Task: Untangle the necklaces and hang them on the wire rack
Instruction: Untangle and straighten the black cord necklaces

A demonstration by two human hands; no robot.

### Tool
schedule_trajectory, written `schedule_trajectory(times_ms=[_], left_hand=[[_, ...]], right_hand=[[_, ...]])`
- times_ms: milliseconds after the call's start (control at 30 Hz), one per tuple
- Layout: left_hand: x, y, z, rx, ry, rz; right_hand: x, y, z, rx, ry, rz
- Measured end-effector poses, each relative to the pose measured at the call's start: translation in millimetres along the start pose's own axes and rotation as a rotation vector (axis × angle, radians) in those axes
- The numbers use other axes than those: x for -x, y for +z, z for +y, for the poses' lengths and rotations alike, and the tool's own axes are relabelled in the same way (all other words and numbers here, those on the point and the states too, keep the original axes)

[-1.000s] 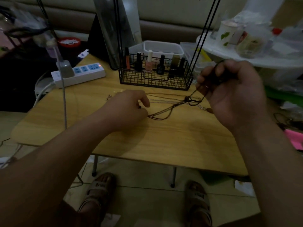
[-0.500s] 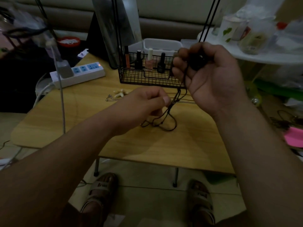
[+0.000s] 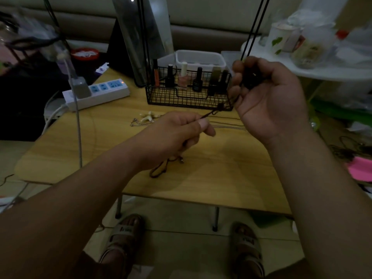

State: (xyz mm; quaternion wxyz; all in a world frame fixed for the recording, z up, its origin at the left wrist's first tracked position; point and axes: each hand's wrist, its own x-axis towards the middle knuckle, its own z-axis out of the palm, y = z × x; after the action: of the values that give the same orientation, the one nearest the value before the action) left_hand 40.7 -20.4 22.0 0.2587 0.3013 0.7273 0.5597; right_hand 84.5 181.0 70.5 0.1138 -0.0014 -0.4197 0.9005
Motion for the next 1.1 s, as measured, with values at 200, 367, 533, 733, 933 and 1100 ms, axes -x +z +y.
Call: schedule_trajectory(times_ms=[200,367,533,733,933,1100], left_hand=[[2,-19,0,-0.048,-0.009,0.013],[5,-26,5,0.061,-0.027,0.06],[3,-23,6,0.044,-0.016,0.086],[-1,-26,14,0.113,0.006,0.075],[-6,-30,21,0.119,0.051,0.014],[-12,-28,22,0.165,0.088,-0.023]], right_hand=[[7,-8,-2,-0.034,0.008,0.141],[20,-18,-9,0.213,0.048,0.342],[32,-29,8,1.051,0.262,0.313],[30,-32,16,1.622,0.366,0.201],[29,-26,27,1.757,0.035,0.042],[30,-5,46,1.264,0.159,-0.249]])
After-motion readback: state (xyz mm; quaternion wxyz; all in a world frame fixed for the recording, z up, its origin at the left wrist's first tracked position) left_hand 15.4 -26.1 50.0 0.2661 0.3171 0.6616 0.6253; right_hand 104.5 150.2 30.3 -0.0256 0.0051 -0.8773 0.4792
